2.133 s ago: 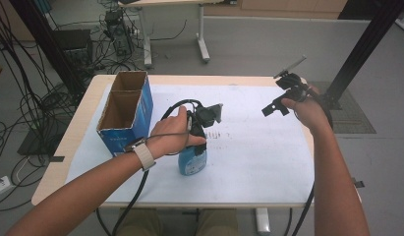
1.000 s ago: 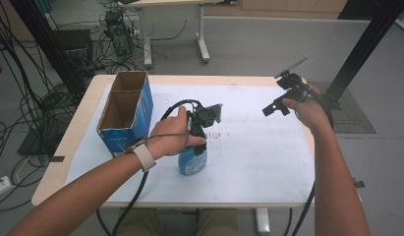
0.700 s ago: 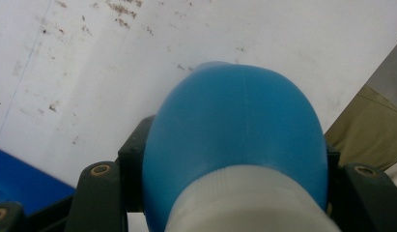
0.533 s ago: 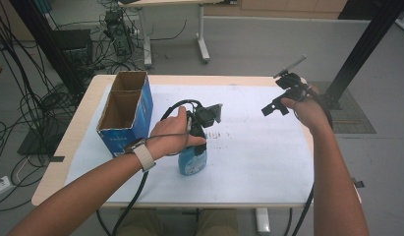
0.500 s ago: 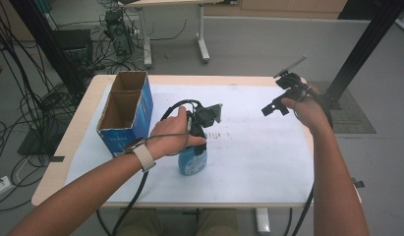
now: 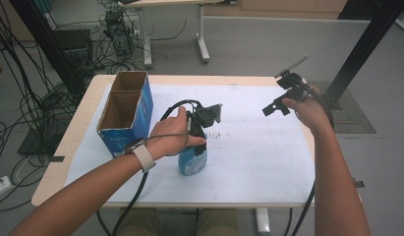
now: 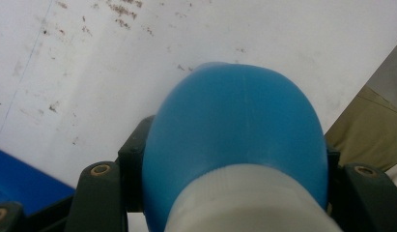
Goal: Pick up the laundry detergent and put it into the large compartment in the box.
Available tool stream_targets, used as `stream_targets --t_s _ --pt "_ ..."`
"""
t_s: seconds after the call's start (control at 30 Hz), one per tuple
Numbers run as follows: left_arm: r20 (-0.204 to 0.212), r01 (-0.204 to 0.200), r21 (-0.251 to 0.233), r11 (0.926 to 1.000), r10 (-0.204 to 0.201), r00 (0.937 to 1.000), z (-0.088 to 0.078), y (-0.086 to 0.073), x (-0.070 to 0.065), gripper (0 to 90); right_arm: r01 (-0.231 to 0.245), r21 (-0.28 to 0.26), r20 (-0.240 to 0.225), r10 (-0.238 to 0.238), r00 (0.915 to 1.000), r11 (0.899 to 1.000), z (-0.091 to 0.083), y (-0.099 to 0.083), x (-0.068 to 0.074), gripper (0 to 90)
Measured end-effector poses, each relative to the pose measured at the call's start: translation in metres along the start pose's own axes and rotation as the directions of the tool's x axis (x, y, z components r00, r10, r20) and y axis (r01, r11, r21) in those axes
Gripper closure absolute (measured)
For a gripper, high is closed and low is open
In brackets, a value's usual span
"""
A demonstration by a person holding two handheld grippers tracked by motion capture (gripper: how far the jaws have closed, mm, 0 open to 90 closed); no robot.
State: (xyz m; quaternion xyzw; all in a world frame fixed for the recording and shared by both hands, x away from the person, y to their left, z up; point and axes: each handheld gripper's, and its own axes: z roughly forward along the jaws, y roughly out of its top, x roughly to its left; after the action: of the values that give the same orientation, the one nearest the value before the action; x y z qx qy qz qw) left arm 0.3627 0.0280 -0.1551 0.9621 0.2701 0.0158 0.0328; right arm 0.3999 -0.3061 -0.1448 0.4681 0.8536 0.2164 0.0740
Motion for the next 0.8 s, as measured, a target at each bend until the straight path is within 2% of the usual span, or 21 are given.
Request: stream_targets --t_s 0.8 --pt "0.007 0.013 -0.003 0.9999 -0.013 0.9999 -0.0004 -0.0009 0.0017 39.1 -0.002 -0.002 -0.002 0.002 1.0000 1.000 -0.0009 -0.0017 0.0003 5.6"
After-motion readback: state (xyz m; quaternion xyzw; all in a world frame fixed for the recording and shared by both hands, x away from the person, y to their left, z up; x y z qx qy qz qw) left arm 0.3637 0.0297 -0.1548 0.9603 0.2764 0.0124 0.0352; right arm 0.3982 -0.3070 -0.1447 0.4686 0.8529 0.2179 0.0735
